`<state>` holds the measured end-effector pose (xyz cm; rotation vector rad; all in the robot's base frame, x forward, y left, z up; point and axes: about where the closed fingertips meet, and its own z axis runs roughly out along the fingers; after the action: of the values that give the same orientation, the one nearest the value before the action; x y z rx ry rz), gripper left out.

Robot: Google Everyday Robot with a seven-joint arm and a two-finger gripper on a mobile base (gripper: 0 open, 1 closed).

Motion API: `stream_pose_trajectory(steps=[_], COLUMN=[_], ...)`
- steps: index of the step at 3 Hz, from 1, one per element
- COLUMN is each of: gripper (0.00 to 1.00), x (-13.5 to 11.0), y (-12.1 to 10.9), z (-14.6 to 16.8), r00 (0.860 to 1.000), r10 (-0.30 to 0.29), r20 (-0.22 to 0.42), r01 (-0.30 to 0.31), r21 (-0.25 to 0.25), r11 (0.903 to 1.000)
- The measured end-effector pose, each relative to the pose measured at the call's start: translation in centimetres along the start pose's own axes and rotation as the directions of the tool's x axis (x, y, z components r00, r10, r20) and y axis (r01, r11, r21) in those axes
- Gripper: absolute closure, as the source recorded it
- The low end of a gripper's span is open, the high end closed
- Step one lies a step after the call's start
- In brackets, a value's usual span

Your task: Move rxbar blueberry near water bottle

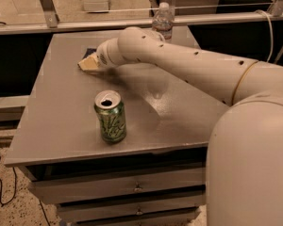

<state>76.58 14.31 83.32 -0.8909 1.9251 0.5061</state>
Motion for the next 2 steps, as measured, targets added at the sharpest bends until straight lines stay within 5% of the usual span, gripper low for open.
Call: stream_pose_trajectory(steps=[2], gripper=[0.88], x=[-1.4], y=[-0.2], z=[-1.6], r00=[0.997], r10=[-0.065], r20=[0.043], r01=[0.065], r21=[0.009], r11=[0.9979])
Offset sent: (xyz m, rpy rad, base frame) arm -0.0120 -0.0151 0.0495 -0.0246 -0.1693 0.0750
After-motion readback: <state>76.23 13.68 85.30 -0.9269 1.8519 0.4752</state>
